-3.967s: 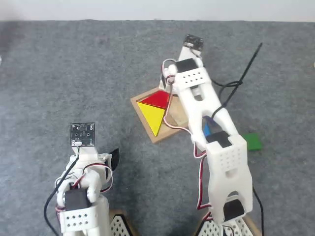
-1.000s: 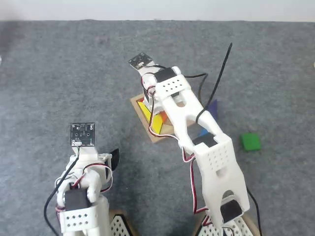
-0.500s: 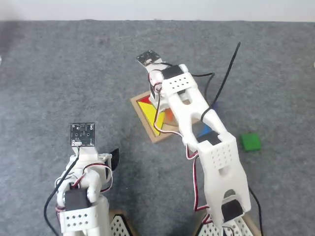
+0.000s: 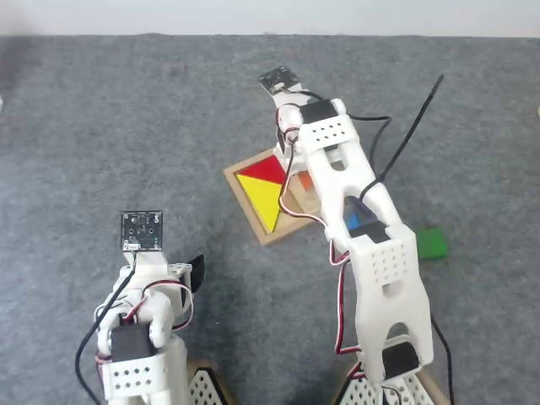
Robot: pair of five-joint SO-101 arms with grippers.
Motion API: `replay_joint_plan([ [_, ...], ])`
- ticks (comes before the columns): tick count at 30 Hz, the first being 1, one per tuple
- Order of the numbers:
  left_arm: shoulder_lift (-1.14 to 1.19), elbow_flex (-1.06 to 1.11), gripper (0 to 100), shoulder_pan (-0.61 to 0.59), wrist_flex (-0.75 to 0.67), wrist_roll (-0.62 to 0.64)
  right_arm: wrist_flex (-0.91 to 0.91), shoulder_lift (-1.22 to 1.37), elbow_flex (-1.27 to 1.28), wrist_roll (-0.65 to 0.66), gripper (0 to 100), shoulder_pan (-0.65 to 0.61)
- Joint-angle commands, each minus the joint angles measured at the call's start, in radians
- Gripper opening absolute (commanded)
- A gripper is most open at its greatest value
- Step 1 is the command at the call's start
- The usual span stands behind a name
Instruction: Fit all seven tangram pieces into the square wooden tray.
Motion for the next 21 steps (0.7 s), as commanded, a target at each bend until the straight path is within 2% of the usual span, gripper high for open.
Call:
replay_joint_plan([
  [1, -0.021, -0.022, 27, -0.002, 0.005, 0.008, -0.015, -0.005, -0.054, 0.005, 18.1, 0.01],
  [9, -0.021, -0.022, 27, -0.003, 0.005, 0.008, -0.018, 0.016, -0.058, 0.003, 28.8, 0.012],
  [21, -0.021, -0.022, 27, -0.003, 0.005, 0.008, 0.177, -0.031, -0.081, -0.035, 28.8, 0.01],
])
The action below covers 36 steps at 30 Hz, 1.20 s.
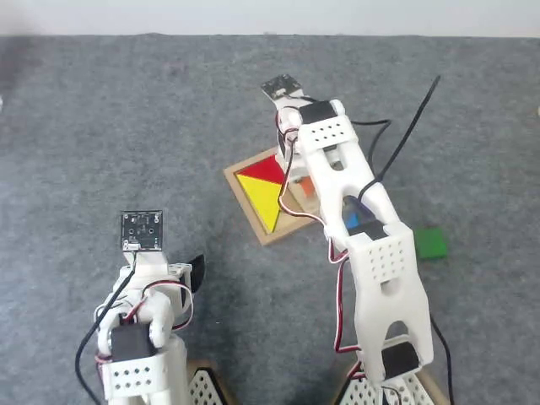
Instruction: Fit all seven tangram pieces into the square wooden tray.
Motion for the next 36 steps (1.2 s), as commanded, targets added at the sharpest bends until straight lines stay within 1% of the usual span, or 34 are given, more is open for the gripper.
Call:
replay_joint_plan([
  [1, -0.021, -0.022, 27, -0.003, 0.005, 0.008, 0.082, -0.074, -0.049, -0.015, 28.8, 0.005],
  [6, -0.021, -0.022, 27, -0.003, 0.005, 0.008, 0.102, -0.077, -0.052, -0.02, 28.8, 0.001],
  [9, -0.021, -0.022, 27, -0.003, 0.005, 0.008, 0.101, -0.117, -0.021, -0.018, 26.6, -0.015],
  [14, -0.021, -0.022, 27, -0.002, 0.005, 0.008, 0.05, -0.341, 0.117, -0.015, 27.0, -0.071],
  [17, -0.021, -0.022, 27, 0.0, 0.005, 0.008, -0.012, -0.544, 0.328, -0.015, 27.0, -0.108],
  [19, -0.021, -0.022, 27, 0.0, 0.005, 0.008, -0.156, -0.682, 0.568, -0.012, 26.8, -0.116],
  [22, -0.021, -0.022, 27, 0.0, 0.005, 0.008, -0.504, -0.858, 0.974, -0.002, 26.7, -0.111],
  [24, -0.021, -0.022, 27, -0.002, 0.005, 0.008, -0.743, -0.915, 1.181, 0.068, 26.6, -0.096],
  [25, -0.021, -0.022, 27, -0.002, 0.005, 0.008, -0.82, -0.923, 1.234, 0.1, 26.6, -0.096],
  [26, -0.021, -0.022, 27, -0.002, 0.005, 0.008, -0.843, -0.923, 1.249, 0.126, 26.6, -0.09],
  [29, -0.021, -0.022, 27, -0.002, 0.005, 0.008, -0.796, -0.874, 1.165, 0.127, 26.6, -0.07],
  [36, -0.021, -0.022, 27, -0.002, 0.005, 0.008, -0.659, -0.582, 0.885, 0.129, 27.0, -0.074],
])
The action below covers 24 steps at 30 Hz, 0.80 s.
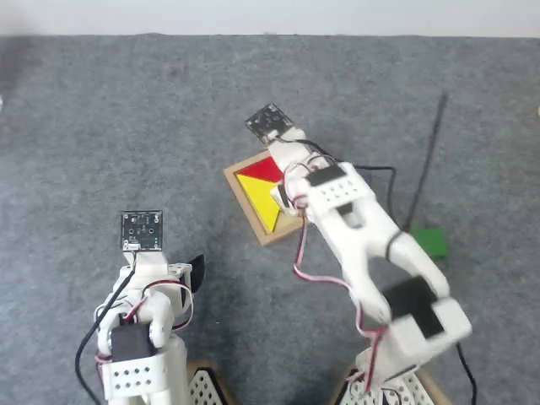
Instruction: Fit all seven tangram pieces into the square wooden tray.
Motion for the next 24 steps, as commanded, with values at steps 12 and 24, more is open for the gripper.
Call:
replay_joint_plan([
  [12, -0.021, -0.022, 27, 0.0, 0.005, 0.008, 0.113, 0.102, -0.117, 0.043, 26.7, 0.005],
  [24, -0.021, -0.022, 27, -0.002, 0.005, 0.008, 0.162, 0.272, -0.351, 0.044, 26.6, 0.111],
])
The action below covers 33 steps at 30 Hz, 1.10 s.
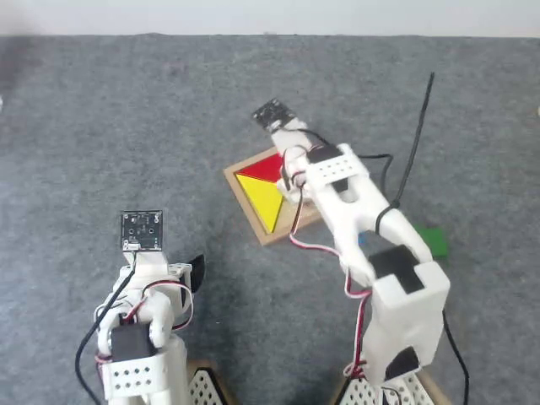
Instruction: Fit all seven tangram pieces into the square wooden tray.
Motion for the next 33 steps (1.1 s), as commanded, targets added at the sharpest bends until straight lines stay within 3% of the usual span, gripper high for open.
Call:
replay_joint_plan([
  [1, -0.021, -0.022, 27, -0.002, 0.005, 0.008, 0.064, 0.045, -0.129, 0.014, 26.6, 0.038],
  [15, -0.021, -0.022, 27, -0.002, 0.005, 0.008, 0.113, 0.045, -0.261, -0.002, 27.0, 0.03],
  [24, -0.021, -0.022, 27, 0.0, 0.005, 0.008, 0.081, -0.259, 0.028, 0.023, 27.0, 0.031],
  [28, -0.021, -0.022, 27, 0.0, 0.005, 0.008, 0.019, -0.229, 0.115, 0.049, 26.7, 0.045],
  [33, -0.021, -0.022, 27, 0.0, 0.005, 0.008, 0.019, -0.099, 0.041, 0.044, 26.6, 0.097],
])
